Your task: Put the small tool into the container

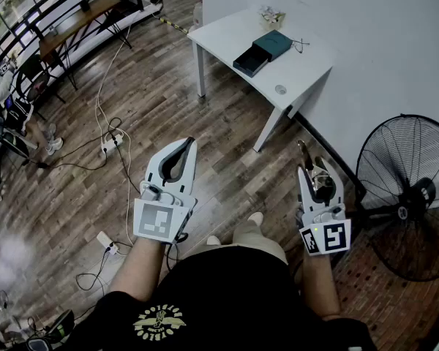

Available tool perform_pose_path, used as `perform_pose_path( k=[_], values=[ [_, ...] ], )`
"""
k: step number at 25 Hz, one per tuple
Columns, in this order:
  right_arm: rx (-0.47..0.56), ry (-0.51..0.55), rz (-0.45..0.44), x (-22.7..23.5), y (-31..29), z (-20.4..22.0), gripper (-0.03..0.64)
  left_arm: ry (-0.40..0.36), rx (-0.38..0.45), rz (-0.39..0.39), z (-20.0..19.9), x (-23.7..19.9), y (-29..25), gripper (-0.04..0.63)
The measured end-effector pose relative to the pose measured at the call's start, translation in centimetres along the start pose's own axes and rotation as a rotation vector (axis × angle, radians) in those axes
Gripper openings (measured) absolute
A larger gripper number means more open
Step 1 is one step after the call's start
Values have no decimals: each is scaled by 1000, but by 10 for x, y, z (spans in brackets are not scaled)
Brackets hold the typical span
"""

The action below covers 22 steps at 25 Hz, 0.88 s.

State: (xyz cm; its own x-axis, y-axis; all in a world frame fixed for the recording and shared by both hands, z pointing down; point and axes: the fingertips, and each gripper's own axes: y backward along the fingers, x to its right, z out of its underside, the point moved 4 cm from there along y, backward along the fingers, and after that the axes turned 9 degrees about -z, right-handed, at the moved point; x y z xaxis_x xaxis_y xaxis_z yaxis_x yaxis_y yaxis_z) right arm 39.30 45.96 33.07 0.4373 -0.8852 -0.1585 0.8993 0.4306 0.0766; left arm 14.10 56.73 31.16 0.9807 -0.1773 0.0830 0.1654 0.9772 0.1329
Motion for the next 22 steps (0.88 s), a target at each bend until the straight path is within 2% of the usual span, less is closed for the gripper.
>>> perform_pose_path(
  k=[6, 13, 22],
  values=[
    [-21, -15, -1, 5, -2, 5, 176, -48, 15, -1, 4, 7, -3, 6],
    [-35, -42, 26, 32, -15, 19, 176, -36, -19, 10, 23, 11, -29, 6],
    [-47, -86, 35, 66, -38, 37, 176, -28, -84, -17, 50, 0, -71, 6]
  ],
)
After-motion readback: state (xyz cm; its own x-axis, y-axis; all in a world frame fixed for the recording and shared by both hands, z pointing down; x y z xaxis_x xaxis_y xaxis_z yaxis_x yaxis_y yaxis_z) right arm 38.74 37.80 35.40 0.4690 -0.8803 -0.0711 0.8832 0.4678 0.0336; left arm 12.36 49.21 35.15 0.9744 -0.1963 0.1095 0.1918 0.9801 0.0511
